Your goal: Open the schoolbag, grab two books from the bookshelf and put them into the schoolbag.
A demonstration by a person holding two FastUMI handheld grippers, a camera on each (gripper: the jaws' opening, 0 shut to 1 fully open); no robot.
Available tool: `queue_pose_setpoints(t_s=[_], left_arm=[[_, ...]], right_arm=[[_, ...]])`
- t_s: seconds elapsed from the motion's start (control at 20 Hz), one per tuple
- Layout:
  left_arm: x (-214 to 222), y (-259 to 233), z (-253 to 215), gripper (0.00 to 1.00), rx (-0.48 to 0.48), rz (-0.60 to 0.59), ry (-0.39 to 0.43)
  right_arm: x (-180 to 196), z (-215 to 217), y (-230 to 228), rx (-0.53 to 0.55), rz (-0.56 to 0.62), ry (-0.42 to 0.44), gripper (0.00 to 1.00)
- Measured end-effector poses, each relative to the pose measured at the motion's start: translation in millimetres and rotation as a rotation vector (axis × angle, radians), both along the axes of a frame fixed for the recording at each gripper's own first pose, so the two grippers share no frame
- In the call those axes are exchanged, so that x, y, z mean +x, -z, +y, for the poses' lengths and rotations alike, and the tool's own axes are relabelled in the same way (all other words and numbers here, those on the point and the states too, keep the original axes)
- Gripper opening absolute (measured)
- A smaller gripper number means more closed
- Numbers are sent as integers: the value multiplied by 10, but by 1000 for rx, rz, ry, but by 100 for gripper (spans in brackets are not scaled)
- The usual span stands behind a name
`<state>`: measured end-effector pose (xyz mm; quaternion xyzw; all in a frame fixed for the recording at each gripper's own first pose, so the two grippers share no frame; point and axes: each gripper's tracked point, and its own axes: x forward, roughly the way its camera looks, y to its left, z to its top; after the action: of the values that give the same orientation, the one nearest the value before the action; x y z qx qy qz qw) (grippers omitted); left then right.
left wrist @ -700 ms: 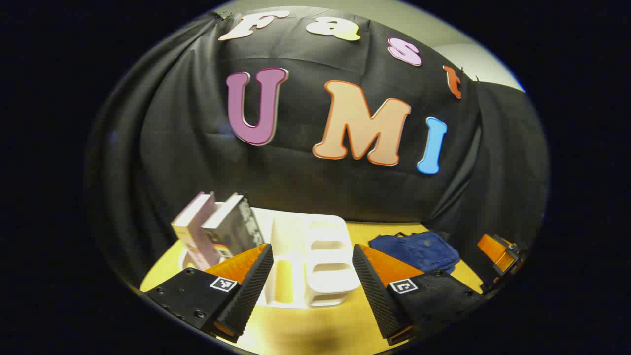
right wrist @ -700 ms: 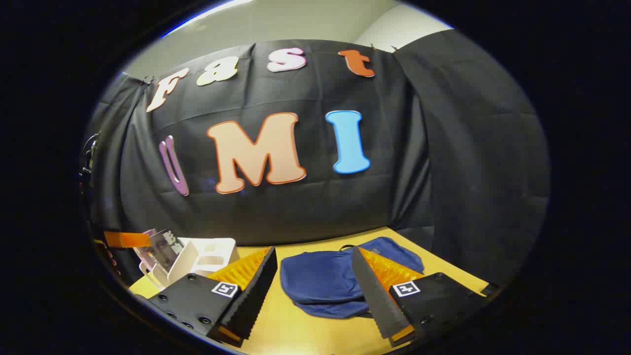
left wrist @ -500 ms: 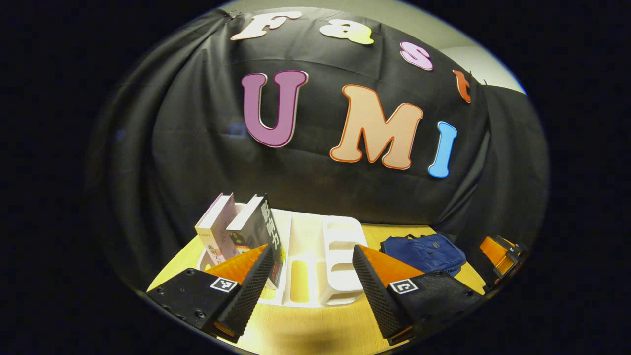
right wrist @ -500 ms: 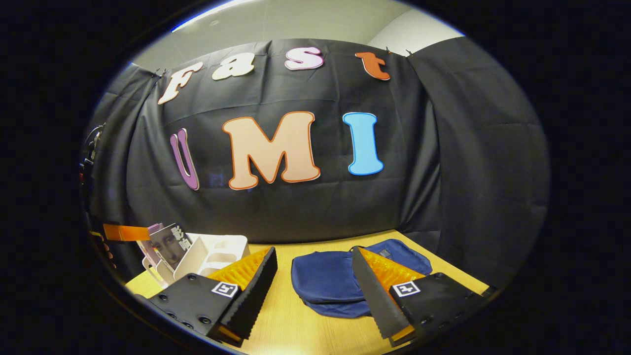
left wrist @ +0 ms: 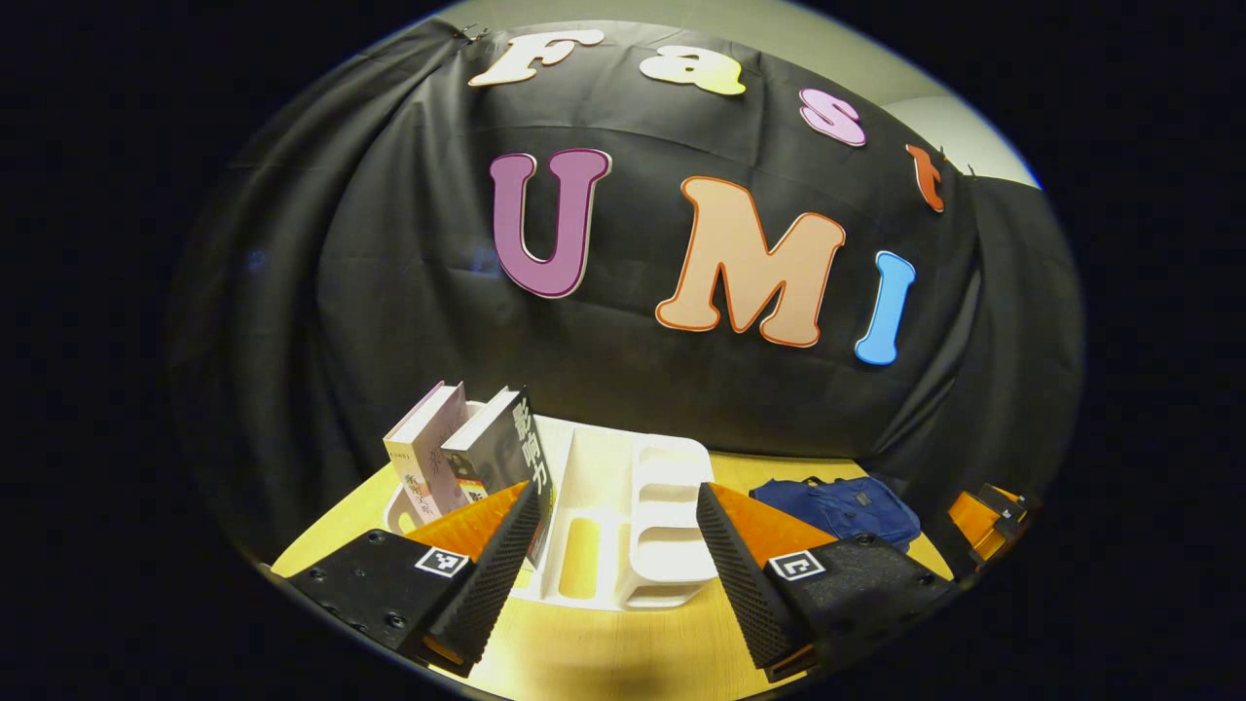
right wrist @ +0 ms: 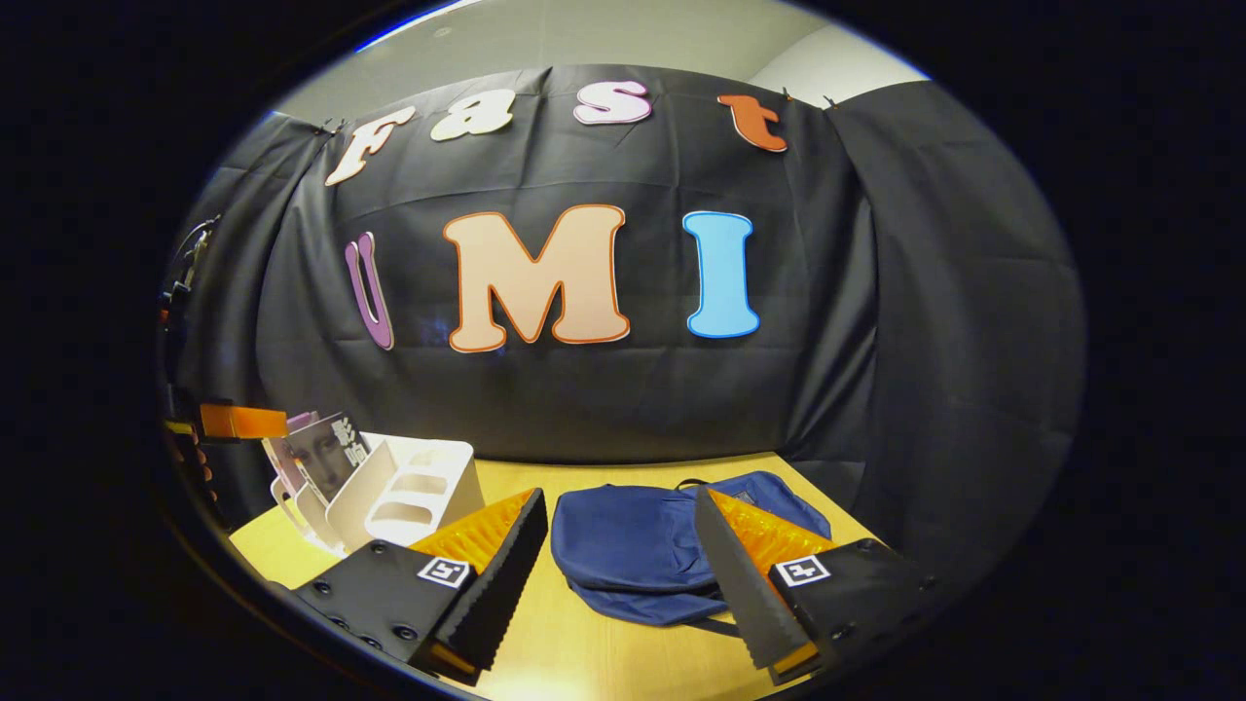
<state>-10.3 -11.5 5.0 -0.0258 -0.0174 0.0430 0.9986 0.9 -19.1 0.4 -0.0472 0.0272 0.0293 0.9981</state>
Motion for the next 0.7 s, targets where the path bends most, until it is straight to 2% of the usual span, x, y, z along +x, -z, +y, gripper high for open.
queue_pose_setpoints(t_s=[0.05, 0.1, 0.35, 0.5, 0.7], left_arm=[[-5, -3, -18, 92, 2, -2, -3], [-8, 3, -36, 95, 3, -5, -5], [-50, 47, -50, 95, 6, 3, -26], [-95, 52, -57, 95, 1, 2, -45], [-131, 21, -27, 95, 39, 6, -70]], right_arm=[[-1, -4, -17, 3, -2, -7, 97], [13, -11, -21, 2, -2, -11, 97], [87, -120, 53, -63, 2, -19, 97], [170, -225, 163, -197, 0, -3, 97], [323, -366, 382, -466, -27, 10, 97]])
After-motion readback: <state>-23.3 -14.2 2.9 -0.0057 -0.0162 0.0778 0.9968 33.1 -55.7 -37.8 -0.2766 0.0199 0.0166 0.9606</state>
